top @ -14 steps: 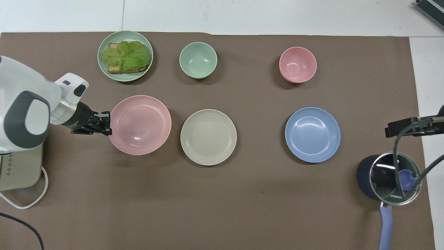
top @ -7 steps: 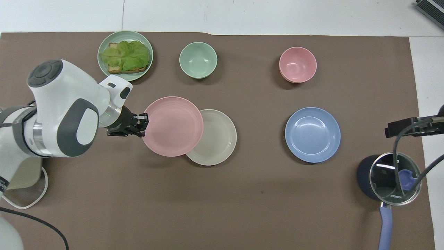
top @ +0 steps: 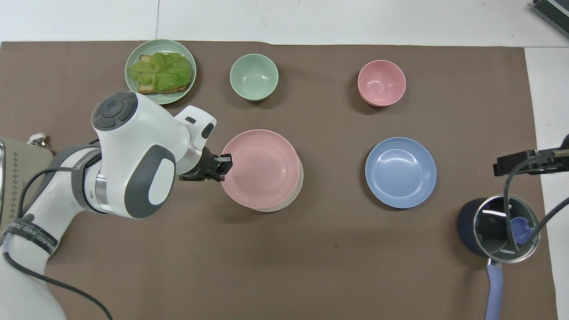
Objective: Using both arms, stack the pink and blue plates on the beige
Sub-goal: 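Lift the pink plate with the left gripper onto the beige plate, then open the left gripper and withdraw it back to rest, then reach the right gripper to the blue plate rim and grasp it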
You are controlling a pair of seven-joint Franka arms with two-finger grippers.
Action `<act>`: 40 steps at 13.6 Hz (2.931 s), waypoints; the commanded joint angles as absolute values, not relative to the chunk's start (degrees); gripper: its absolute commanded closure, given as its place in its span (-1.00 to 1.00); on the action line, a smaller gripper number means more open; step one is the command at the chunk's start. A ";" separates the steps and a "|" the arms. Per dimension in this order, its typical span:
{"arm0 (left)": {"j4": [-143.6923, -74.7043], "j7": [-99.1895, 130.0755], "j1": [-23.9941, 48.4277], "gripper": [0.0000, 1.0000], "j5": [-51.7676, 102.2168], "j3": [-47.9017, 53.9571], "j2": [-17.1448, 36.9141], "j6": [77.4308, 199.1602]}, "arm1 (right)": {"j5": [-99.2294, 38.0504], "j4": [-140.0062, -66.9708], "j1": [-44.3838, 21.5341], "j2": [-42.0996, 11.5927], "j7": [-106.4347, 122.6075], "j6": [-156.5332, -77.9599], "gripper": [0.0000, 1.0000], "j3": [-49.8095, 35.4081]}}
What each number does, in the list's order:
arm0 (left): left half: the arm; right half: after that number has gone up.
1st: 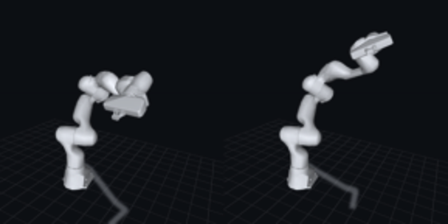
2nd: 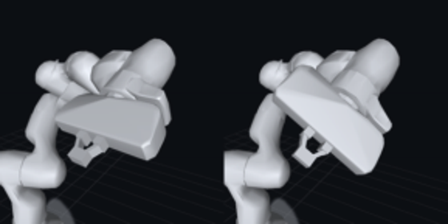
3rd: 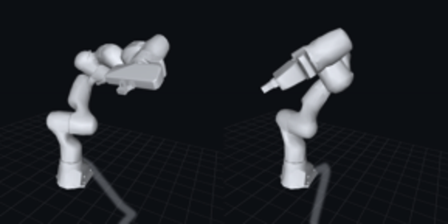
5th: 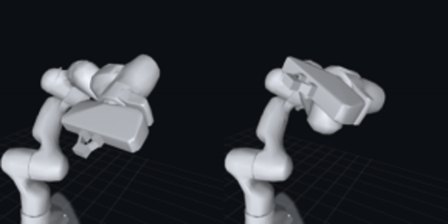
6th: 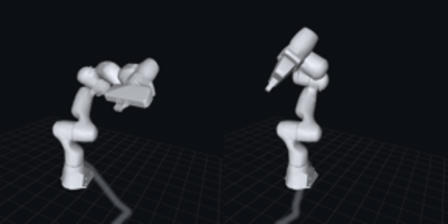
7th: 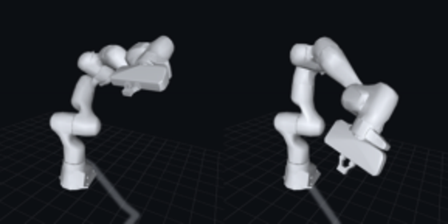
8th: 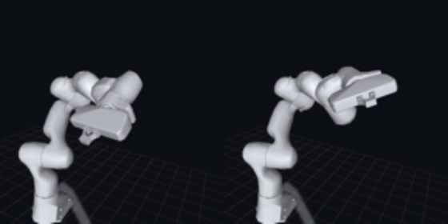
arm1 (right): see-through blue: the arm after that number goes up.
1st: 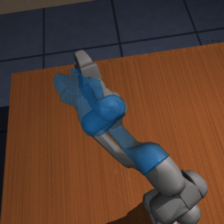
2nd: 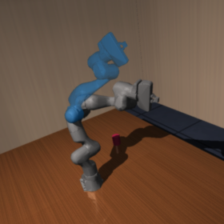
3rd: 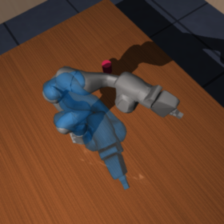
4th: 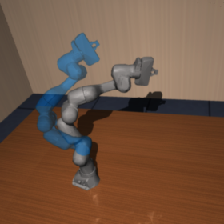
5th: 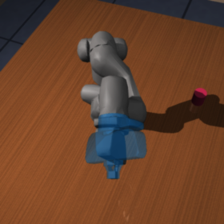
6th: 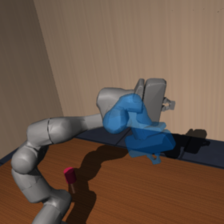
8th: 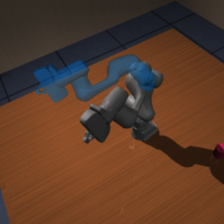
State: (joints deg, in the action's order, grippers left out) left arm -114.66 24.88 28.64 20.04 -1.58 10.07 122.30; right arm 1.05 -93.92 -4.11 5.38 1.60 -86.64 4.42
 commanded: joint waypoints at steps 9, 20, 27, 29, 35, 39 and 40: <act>-117.43 24.00 29.80 -1.00 21.10 -2.72 9.23 125.08 | 1.05 -95.54 -3.52 6.59 2.81 -87.89 -1.00 4.31; -98.80 11.71 12.94 -1.00 7.74 -3.60 5.46 100.12 | 1.05 -97.47 -3.52 7.82 2.99 -89.47 -1.00 4.39; -90.44 4.66 6.77 -1.00 2.29 -3.60 5.01 93.61 | 1.05 -102.20 -1.76 7.65 5.88 -95.78 -1.00 4.48; -89.22 3.70 6.77 -1.00 -0.34 -3.52 4.83 91.50 | 0.97 -105.37 -1.76 6.51 6.59 -101.66 -1.00 4.40; -89.30 1.76 6.68 -1.00 -0.09 -3.78 4.31 91.23 | -3.24 -109.76 -1.76 -4.38 12.11 -116.50 -1.00 4.39; -89.30 1.76 6.68 -1.00 -0.09 -3.78 4.22 91.58 | -7.54 -114.51 -0.27 -8.69 16.24 -126.63 -1.00 4.39; -89.30 1.76 6.68 -1.00 -0.09 -3.78 4.22 91.58 | -9.21 -115.22 0.43 -9.83 18.35 -128.39 -1.00 4.39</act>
State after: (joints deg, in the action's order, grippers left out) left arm -89.90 2.50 7.29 0.68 -4.28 4.48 92.42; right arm -5.83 -113.41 -1.20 -8.73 14.02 -125.20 4.59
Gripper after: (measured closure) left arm 0.000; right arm 0.000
